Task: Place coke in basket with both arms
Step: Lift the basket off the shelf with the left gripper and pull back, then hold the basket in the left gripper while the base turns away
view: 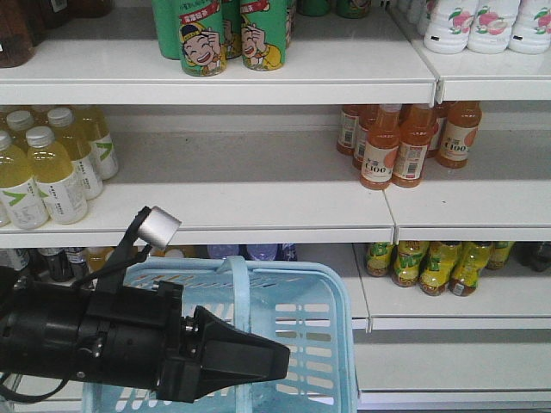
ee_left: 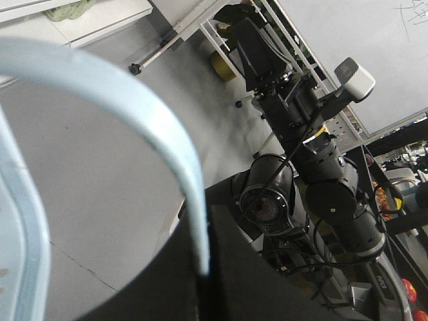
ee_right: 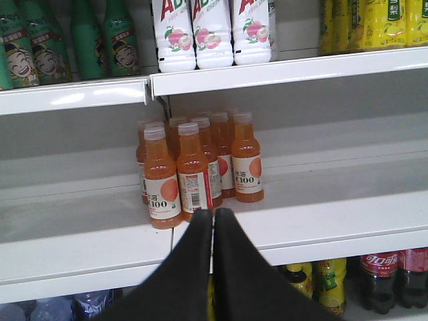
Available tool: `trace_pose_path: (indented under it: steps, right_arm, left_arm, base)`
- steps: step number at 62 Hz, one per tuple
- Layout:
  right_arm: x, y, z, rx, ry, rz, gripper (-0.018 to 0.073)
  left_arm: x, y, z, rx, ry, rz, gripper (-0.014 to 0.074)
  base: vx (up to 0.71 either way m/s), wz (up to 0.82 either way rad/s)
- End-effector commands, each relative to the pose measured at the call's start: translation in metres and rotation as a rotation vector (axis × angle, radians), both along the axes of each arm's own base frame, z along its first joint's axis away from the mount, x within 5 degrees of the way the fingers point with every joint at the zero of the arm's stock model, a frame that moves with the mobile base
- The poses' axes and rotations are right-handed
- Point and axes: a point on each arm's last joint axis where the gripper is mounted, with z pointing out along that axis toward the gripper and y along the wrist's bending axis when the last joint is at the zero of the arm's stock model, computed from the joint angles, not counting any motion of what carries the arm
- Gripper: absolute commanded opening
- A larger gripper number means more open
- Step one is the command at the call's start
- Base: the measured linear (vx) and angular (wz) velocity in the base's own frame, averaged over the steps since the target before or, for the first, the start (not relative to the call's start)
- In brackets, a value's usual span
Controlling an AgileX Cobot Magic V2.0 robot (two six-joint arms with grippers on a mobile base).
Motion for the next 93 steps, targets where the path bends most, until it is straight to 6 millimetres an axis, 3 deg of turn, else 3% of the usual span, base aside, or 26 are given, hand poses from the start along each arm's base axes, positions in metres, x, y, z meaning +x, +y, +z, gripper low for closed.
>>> trace_pose_path:
  steps: [1, 93]
  right_arm:
    - [-0.0013, 0.0009, 0.0045, -0.018, -0.075, 0.004, -0.0008]
    - [-0.0013, 0.0009, 0.0045, -0.018, -0.075, 0.004, -0.0008]
  left_arm:
    - [-0.0045, -0.0012, 0.0209, -0.104, -0.025, -0.011, -0.0006]
    - [-0.0038, -0.0011, 0.0206, -0.101, -0.025, -0.003, -0.0006]
  base:
    - [0.00, 0.00]
    - [0.00, -0.01]
